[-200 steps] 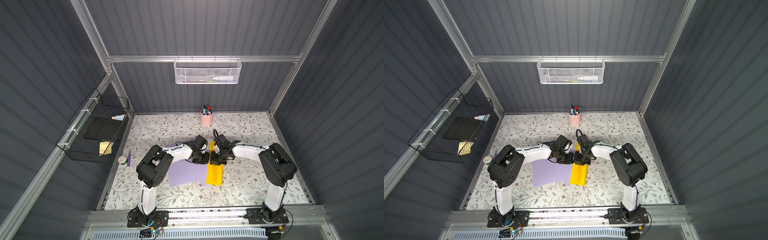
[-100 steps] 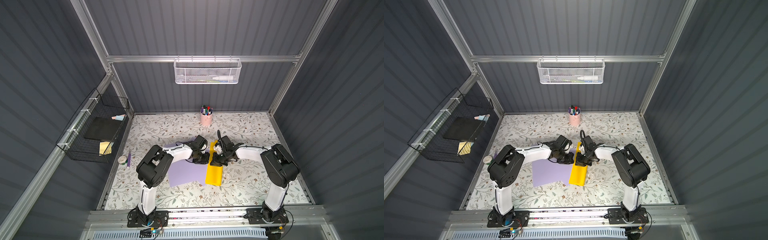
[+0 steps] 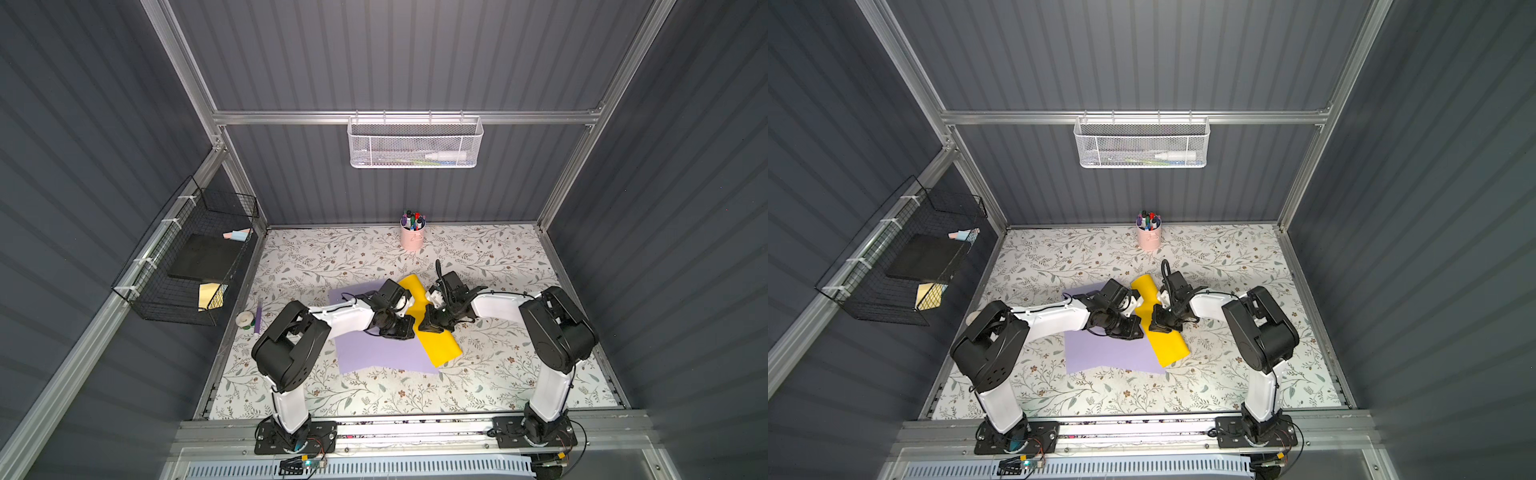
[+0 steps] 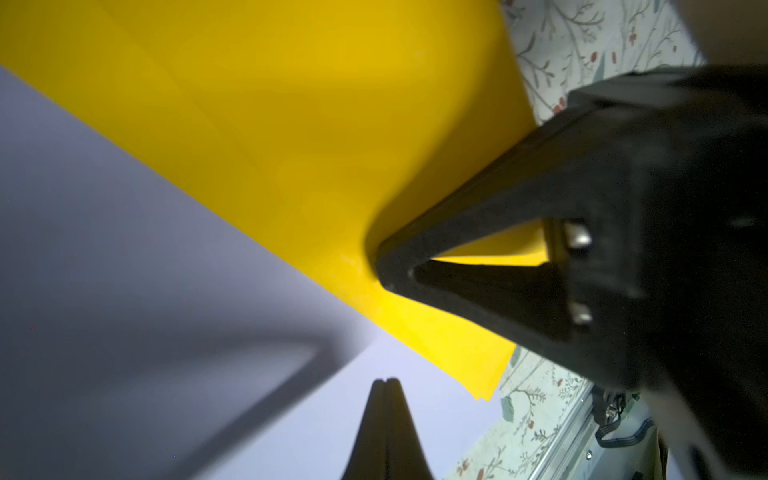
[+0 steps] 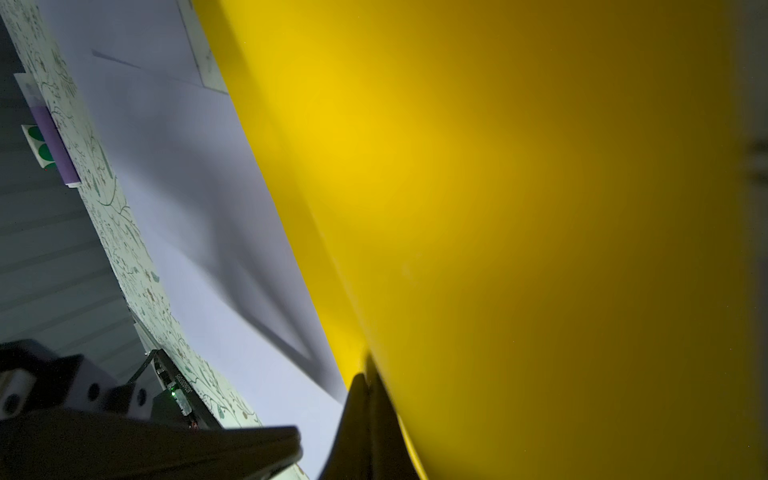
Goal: Fold the rectangular paper in half along the long edge
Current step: Fold the paper.
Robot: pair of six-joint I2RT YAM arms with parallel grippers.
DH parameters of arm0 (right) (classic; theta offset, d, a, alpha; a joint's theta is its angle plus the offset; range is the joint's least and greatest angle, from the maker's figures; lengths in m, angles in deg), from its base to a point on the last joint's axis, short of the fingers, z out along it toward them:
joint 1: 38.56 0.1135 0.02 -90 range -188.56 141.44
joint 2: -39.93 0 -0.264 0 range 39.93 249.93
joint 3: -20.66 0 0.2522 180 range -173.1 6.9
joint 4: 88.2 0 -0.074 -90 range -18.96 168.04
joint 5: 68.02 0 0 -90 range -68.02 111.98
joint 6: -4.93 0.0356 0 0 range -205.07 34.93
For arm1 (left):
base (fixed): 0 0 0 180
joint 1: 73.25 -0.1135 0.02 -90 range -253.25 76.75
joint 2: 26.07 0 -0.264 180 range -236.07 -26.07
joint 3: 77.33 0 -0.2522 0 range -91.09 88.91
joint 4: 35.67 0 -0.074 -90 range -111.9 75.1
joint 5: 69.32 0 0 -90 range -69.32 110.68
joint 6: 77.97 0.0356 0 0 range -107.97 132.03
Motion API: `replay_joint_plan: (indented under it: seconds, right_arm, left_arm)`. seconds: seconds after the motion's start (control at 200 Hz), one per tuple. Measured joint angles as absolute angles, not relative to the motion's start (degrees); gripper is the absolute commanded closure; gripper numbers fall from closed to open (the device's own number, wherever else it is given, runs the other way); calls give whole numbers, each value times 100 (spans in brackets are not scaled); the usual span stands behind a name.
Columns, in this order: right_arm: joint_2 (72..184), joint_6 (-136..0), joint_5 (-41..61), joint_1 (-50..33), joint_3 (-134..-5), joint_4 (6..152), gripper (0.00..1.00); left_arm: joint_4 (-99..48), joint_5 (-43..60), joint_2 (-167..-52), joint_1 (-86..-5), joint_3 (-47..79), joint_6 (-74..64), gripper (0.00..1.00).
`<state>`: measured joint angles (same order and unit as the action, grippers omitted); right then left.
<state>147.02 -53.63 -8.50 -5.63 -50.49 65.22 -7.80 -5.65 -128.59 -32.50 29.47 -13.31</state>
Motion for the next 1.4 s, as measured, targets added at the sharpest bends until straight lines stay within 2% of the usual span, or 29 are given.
replay_joint_plan:
  seconds: [0.185,0.465,0.725,0.95,1.401]
  right_arm:
    - [14721,-5372,-902,-566,-5045,6572,100]
    - [14721,-5378,-961,-574,-4999,6671,100]
    - [14721,-5378,-985,-577,-4979,6712,100]
    - [14723,-5376,-1000,-581,-4975,6723,100]
    - [14723,-5380,-972,-579,-5025,6629,100]
  left_arm:
    - [-791,-259,-12713,-3348,2945,-1355,100]
    - [-1201,10,-12772,-3993,2755,-1755,100]
    - [-1894,-333,-13425,-3930,2320,-2000,99]
    - [-1868,-335,-13983,-3847,2036,-2057,100]
    - [-1606,-108,-14114,-3768,1948,-2052,100]
